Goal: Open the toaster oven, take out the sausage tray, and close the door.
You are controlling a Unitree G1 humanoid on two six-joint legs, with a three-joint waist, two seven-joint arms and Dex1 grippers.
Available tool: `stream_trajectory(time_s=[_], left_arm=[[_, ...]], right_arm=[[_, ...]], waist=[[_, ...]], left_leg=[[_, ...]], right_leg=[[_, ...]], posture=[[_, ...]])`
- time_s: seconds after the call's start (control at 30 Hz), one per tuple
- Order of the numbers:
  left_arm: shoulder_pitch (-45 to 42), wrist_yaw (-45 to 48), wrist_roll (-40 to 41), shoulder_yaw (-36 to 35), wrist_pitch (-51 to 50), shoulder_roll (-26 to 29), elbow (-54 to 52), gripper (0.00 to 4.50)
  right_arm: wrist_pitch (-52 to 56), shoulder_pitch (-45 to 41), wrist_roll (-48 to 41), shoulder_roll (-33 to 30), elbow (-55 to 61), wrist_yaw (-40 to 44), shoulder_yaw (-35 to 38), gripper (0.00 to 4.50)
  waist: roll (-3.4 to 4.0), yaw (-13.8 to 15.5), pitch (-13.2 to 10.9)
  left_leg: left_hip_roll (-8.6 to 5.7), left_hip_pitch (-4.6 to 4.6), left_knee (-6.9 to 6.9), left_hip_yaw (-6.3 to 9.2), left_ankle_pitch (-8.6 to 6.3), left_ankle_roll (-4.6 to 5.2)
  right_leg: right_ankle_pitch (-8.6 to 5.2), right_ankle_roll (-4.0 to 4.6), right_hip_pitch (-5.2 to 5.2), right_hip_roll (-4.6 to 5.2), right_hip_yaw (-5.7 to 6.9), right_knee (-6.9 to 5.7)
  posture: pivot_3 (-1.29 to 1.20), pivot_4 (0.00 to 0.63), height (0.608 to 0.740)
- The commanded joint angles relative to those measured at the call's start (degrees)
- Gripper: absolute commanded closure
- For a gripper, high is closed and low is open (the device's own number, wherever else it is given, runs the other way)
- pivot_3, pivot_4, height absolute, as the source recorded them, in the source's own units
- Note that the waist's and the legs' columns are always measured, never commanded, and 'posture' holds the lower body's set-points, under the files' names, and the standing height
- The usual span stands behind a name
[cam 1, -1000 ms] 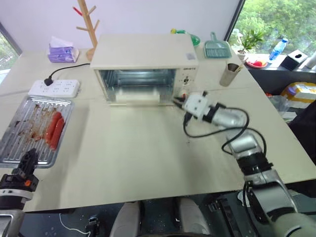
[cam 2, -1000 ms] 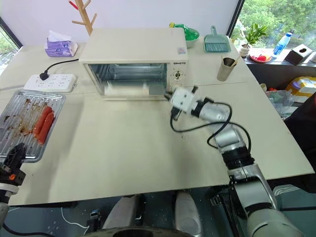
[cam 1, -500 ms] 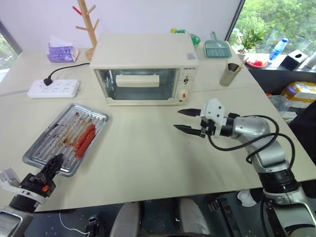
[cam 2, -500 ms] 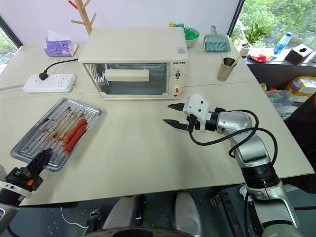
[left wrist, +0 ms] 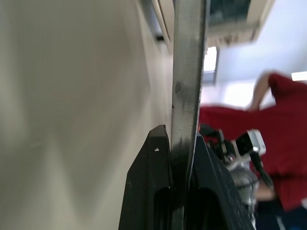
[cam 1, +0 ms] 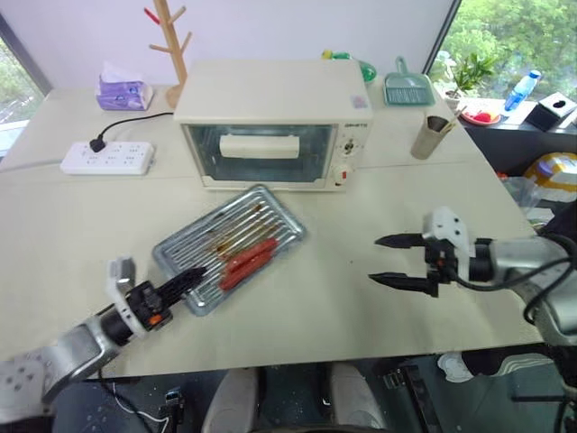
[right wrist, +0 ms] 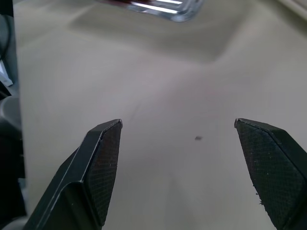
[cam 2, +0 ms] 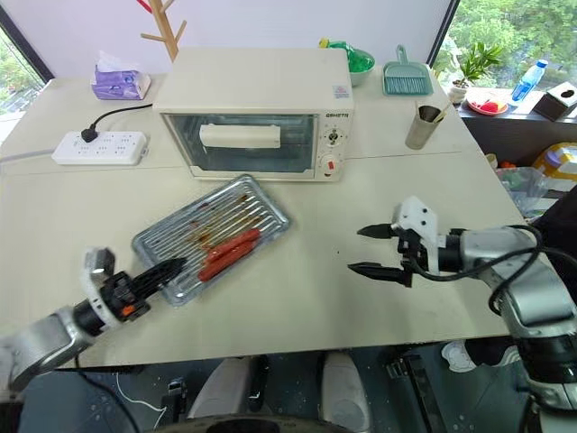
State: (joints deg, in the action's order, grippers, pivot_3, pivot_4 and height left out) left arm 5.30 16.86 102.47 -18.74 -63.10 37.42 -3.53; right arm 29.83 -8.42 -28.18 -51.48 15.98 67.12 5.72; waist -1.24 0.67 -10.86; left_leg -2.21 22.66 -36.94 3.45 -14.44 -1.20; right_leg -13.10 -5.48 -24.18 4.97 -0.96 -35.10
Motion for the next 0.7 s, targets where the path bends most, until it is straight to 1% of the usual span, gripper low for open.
stream_trajectory(time_s=[0.03,0.2,0.37,0.5,0.7], left_arm=[[-5.57,3.27,-2.17,3.51,-4.07,1.02,3.56,4.5],[-14.51,8.48,-7.98,7.92,-10.26,2.27,10.84,4.5],[-21.73,14.74,-16.35,10.83,-14.67,2.64,17.01,4.5],[-26.16,19.19,-22.52,12.41,-16.8,2.2,20.25,4.5],[-30.29,23.39,-31.07,13.48,-17.23,2.29,23.33,4.5]], right_arm=[[1.0,2.25,-2.41,-1.35,4.63,-0.97,4.46,0.66],[2.73,6.35,-3.24,-1.68,7.66,-3.85,9.0,0.66],[3.22,11.72,-3.68,-0.65,11.68,-6.86,12.73,0.66],[3.34,14.11,-4.12,0.49,14.22,-9.47,14.41,0.66],[3.06,14.55,-4.38,1.76,15.19,-12.53,14.88,0.66]], waist=[[0.0,-0.09,0.0],[0.0,0.06,0.0],[0.01,0.15,0.0],[0.0,0.09,0.0],[0.0,0.1,0.0]], left_leg=[[0.0,0.01,0.0,-0.01,0.0,0.0],[-0.01,0.01,-0.03,-0.01,0.0,0.0],[-0.01,0.07,-0.04,0.0,0.01,0.0],[-0.01,0.08,-0.05,0.0,0.01,0.0],[-0.01,0.08,-0.05,0.02,0.01,0.0]], right_leg=[[0.0,0.0,-0.02,-0.01,0.0,0.0],[0.01,-0.01,-0.02,-0.11,0.01,-0.04],[0.01,-0.01,-0.06,-0.18,0.0,-0.03],[0.01,-0.01,-0.06,-0.18,0.0,-0.04],[0.01,-0.01,-0.06,-0.14,0.0,-0.04]], posture=[[0.0,0.15,0.74],[0.0,0.15,0.74],[0.0,0.15,0.74],[0.0,0.15,0.74],[0.0,0.15,0.74]])
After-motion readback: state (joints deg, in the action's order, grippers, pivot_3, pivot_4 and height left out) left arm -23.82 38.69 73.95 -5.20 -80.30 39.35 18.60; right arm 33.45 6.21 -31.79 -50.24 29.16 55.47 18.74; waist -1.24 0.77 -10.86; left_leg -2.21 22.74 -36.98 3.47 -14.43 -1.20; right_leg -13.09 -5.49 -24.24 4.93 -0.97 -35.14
